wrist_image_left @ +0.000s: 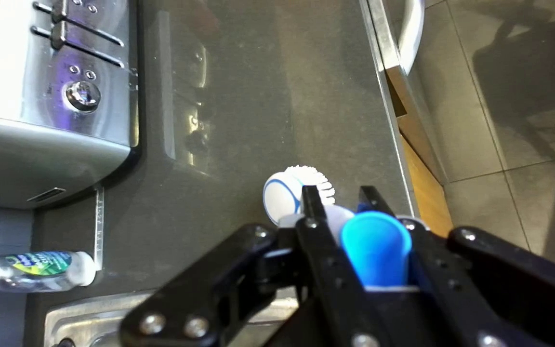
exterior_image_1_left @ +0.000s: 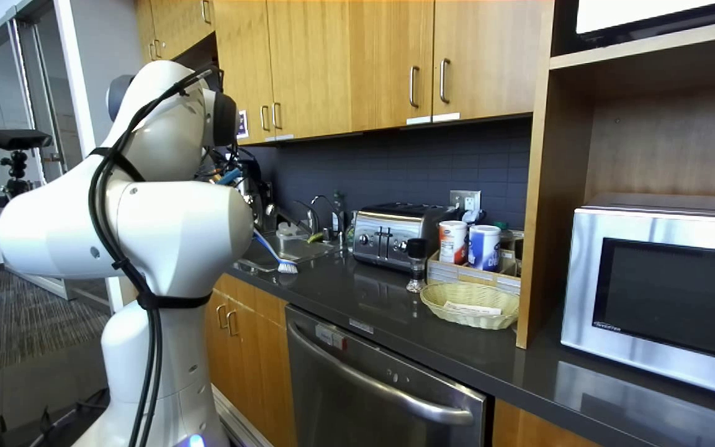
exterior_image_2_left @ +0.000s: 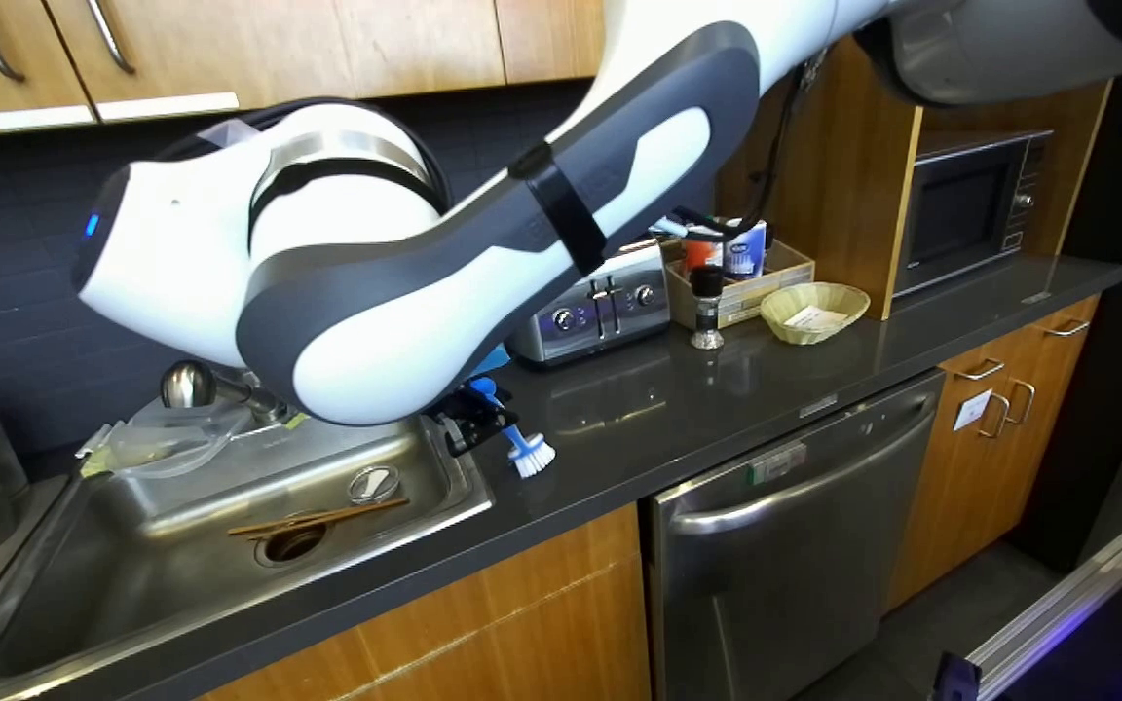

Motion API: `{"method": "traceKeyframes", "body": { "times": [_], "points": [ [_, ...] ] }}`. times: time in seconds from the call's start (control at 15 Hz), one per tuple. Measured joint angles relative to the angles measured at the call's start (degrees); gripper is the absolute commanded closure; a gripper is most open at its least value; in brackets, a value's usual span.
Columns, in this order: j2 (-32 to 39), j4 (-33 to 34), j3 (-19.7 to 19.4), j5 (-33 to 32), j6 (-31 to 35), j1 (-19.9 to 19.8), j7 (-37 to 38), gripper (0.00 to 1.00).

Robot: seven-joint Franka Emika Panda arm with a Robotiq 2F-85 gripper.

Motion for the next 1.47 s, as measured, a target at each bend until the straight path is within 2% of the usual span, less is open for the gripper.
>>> {"method": "traceKeyframes", "body": {
  "times": [1.07,1.47],
  "points": [
    [-0.39,-0.34,-0.96,1.34,4.68,-0.62,7.17,0.94],
    [-3.40,-5.47,-0.96,2.86,4.42,-0.95,12.29,0.94]
  ]
}}
